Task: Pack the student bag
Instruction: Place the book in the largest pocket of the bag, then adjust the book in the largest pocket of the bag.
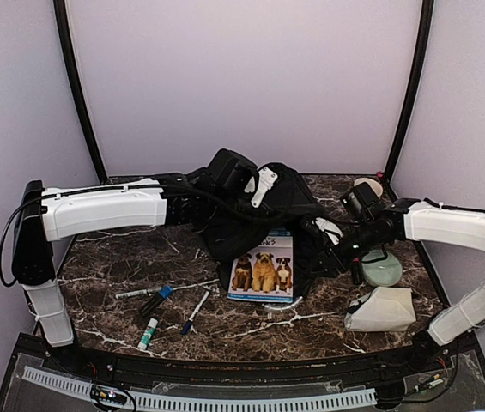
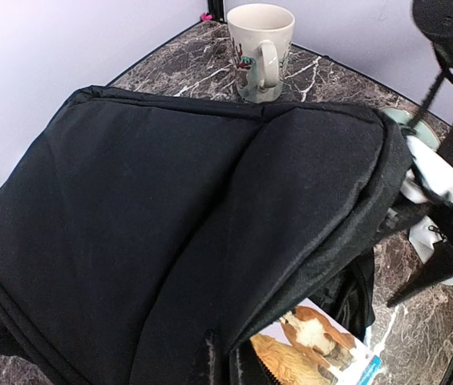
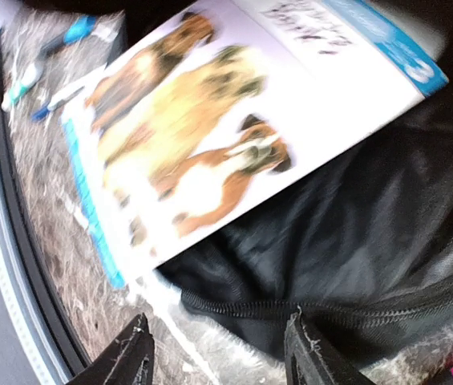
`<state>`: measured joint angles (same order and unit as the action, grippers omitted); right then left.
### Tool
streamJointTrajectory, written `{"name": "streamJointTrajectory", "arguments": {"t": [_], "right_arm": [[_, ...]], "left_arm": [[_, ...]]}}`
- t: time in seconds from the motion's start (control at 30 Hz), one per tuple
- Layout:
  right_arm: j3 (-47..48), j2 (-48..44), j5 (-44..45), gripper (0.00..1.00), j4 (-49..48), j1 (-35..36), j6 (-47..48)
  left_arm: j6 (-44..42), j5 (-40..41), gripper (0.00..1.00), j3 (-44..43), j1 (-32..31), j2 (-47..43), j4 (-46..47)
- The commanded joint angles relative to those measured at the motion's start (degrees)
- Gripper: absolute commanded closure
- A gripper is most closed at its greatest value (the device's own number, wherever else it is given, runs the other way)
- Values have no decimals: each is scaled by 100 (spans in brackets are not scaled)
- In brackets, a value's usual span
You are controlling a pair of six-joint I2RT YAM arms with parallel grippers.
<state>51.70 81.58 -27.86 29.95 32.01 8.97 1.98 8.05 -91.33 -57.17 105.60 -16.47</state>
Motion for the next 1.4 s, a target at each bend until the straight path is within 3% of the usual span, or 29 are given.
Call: {"name": "streamJointTrajectory", "arguments": {"t": [0.0, 0.43, 0.8, 1.1, 1.37], "right_arm": [[-214, -514, 361, 46, 19, 611, 942], [-106, -82, 1855, 47, -455, 1902, 1526], [293, 605, 2761, 40, -856, 2884, 1868], [584, 1251, 3706, 40, -1032, 3072, 1882], [699, 1424, 4683, 46, -1843, 2978, 2218]], "left_arm": [[132, 212, 100, 168, 100, -370, 342], [206, 160, 100, 85, 100, -323, 245], [215, 105, 100, 71, 100, -345, 212], [224, 91, 100, 142, 100, -515, 100], [224, -3, 100, 198, 100, -567, 90]]}}
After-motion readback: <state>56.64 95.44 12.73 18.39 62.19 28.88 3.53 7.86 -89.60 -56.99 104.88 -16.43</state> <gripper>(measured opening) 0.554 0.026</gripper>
